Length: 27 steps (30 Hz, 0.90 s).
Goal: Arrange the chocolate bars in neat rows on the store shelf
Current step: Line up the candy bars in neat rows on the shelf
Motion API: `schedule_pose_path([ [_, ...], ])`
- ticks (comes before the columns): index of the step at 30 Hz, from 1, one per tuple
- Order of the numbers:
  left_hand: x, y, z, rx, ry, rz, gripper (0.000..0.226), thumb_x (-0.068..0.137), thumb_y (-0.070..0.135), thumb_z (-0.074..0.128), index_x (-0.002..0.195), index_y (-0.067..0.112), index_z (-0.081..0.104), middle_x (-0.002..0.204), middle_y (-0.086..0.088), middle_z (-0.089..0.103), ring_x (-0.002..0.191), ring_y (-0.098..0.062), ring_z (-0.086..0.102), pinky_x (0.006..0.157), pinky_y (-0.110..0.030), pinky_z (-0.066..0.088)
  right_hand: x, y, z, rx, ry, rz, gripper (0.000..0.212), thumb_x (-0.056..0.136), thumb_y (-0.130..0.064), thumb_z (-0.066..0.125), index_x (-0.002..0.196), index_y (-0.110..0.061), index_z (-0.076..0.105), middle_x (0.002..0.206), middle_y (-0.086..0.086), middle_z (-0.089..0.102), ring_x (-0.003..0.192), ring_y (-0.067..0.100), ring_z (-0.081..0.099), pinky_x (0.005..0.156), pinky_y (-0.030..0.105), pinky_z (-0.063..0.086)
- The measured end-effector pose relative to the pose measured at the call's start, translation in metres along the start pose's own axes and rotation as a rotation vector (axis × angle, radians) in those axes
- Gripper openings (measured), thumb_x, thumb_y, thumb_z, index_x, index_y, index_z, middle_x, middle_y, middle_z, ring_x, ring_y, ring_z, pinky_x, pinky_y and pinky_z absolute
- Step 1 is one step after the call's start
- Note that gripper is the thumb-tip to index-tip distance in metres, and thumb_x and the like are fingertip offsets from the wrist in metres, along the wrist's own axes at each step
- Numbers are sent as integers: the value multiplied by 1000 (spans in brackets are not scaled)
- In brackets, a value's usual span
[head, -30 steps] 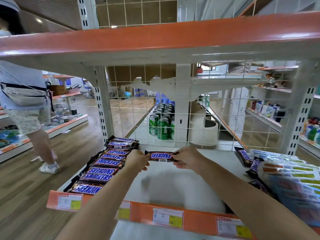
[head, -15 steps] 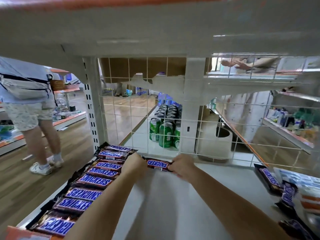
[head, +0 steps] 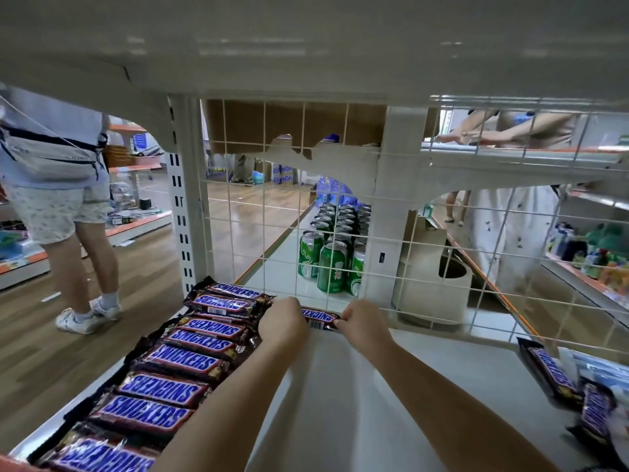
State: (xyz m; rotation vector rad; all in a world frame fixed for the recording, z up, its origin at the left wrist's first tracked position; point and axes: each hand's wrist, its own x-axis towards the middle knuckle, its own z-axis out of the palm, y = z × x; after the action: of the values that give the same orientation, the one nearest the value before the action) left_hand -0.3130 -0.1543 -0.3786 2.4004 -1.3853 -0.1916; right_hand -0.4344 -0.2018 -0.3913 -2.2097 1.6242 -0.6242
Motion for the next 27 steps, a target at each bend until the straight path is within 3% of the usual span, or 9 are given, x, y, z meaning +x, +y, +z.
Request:
schedule_pose_path([
  [4,-5,1,-4,-38,13,40,24,90,-4,39,104,5,56,109,-10,61,99,-26,59,77,-32,47,-3,0,-4,-24,4,-19,24,92,-26,56,92,-6,68,60,-4,46,67,14,49,48,19,27],
  [6,-10,-1,-8,-55,19,59,21,89,-2,39,102,6,53,107,-9,60,97,-26,58,74,-32,45,-6,1,-12,-25,-2,-11,21,92,-22,56,92,-5,68,73,2,58,77,18,55,60,23,40],
  [8,-17,-5,-11,-61,23,101,16,87,0,39,95,8,51,105,-9,59,94,-26,57,71,-31,43,-12,3,-23,-28,-4,3,19,90,-17,54,88,-5,69,84,8,65,79,19,57,69,24,43],
  [12,-38,-5,-18,-38,8,199,11,88,8,41,92,9,51,103,-9,62,92,-26,59,69,-31,46,-33,11,-53,-70,-39,-63,29,90,-13,49,63,-10,55,69,5,55,69,19,53,66,25,39],
  [15,-63,3,-20,-46,-10,267,24,91,16,44,110,9,57,112,-8,62,101,-26,59,79,-30,47,-55,22,-78,-77,-82,-92,24,91,-15,49,77,-5,66,83,8,64,85,24,59,71,26,43],
  [16,-72,6,-19,-34,-12,292,28,92,19,44,115,10,56,116,-8,61,105,-26,58,82,-30,46,-65,27,-86,-84,-81,-92,25,91,-16,50,73,-9,65,81,3,63,87,24,58,68,24,41],
  [18,-92,13,-13,-24,-21,344,32,93,25,44,121,11,53,121,-7,58,111,-25,54,87,-28,43,-86,38,-101,-117,-86,-79,29,91,-18,49,64,-15,58,74,-4,56,86,21,54,62,22,35],
  [24,-149,44,2,-14,-77,485,36,95,28,41,128,14,47,129,-4,52,121,-22,47,100,-31,39,-141,70,-139,-77,-88,-12,26,92,-22,53,70,-13,64,76,-6,55,84,14,51,55,13,31],
  [27,-172,53,4,0,-65,524,36,95,28,41,128,14,47,127,-5,53,120,-23,48,99,-30,39,-164,80,-152,-84,-86,22,25,91,-25,56,87,-5,69,99,6,63,92,18,57,72,19,38],
])
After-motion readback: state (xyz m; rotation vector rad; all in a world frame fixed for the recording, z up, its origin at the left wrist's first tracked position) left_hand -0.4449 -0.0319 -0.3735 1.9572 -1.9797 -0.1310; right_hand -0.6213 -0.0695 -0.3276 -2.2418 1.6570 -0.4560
